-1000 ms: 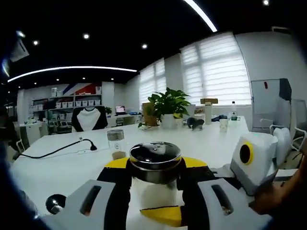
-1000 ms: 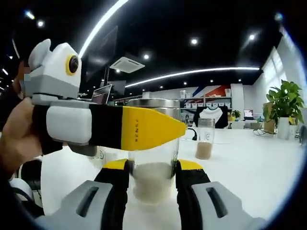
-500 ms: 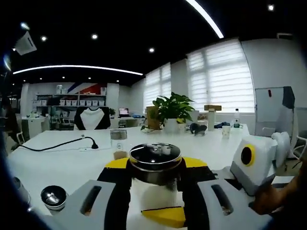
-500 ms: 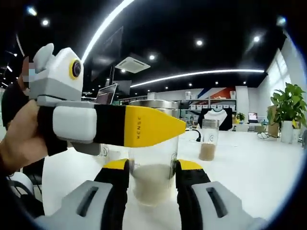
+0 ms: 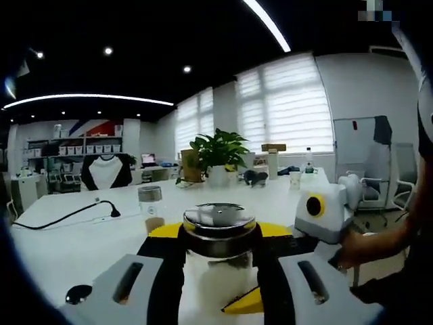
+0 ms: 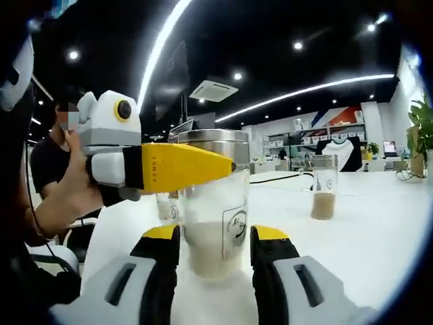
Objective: Rotate the seasoning bottle until the label or dispensing opening points toward the visible target arrow and the bottle remains upright within the marked orientation range
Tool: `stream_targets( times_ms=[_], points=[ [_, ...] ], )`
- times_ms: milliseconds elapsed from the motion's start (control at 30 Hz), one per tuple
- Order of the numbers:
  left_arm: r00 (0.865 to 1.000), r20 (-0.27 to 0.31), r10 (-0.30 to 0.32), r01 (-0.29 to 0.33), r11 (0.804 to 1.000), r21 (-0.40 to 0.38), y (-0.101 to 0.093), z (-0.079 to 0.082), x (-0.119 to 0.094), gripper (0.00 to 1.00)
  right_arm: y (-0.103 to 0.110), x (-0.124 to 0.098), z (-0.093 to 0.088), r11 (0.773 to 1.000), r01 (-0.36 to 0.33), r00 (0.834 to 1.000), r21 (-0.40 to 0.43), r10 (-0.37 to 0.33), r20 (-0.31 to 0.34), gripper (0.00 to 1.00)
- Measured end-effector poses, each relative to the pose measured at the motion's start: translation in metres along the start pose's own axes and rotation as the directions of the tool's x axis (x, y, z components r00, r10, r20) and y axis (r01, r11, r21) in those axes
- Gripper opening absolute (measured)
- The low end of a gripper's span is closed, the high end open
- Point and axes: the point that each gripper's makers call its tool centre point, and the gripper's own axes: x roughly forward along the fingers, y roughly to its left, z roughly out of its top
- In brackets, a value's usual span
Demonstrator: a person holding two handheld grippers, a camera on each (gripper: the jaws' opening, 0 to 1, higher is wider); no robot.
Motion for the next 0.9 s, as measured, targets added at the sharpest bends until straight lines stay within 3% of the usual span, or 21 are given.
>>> stream_targets(
  times_ms=[100, 200, 333, 467, 567, 700, 900],
  points=[
    [1.0, -0.013, -0.022, 0.022, 1.0, -0.001, -0.004, 0.001, -0.001, 0.42, -0.001, 0.001, 0.002, 0.999, -0.025, 1.0, -0.022, 0.025, -0.011, 0.48],
    [0.998, -0.002, -0.06, 0.06, 0.998, -0.014, -0.011, 0.003, -0.002, 0.42, 0.01, 0.001, 0.007, 0.995, -0.101, 0.995, -0.015, 0.101, 0.009, 0.49],
    [0.991, 0.024, -0.133, 0.134, 0.991, -0.021, -0.018, 0.008, -0.004, 0.42, 0.015, -0.001, 0.01, 0.99, -0.142, 0.99, 0.012, 0.142, 0.022, 0.48],
    [0.99, 0.023, -0.142, 0.143, 0.99, -0.009, -0.02, 0.007, -0.003, 0.42, 0.023, -0.001, 0.008, 0.982, -0.183, 0.983, 0.045, 0.182, 0.026, 0.4],
    [0.99, 0.009, -0.141, 0.141, 0.99, 0.0, -0.019, 0.004, -0.002, 0.42, 0.028, 0.002, 0.007, 0.986, -0.163, 0.986, 0.012, 0.163, 0.015, 0.38],
    [0.991, 0.035, -0.127, 0.129, 0.991, -0.041, -0.014, 0.004, -0.003, 0.42, 0.022, 0.001, 0.007, 0.993, -0.112, 0.993, -0.025, 0.113, 0.02, 0.38],
    [0.997, 0.026, -0.074, 0.075, 0.996, -0.042, -0.009, 0.003, 0.002, 0.42, 0.013, 0.003, 0.006, 0.999, -0.03, 0.999, 0.028, 0.029, 0.038, 0.38]
  ],
)
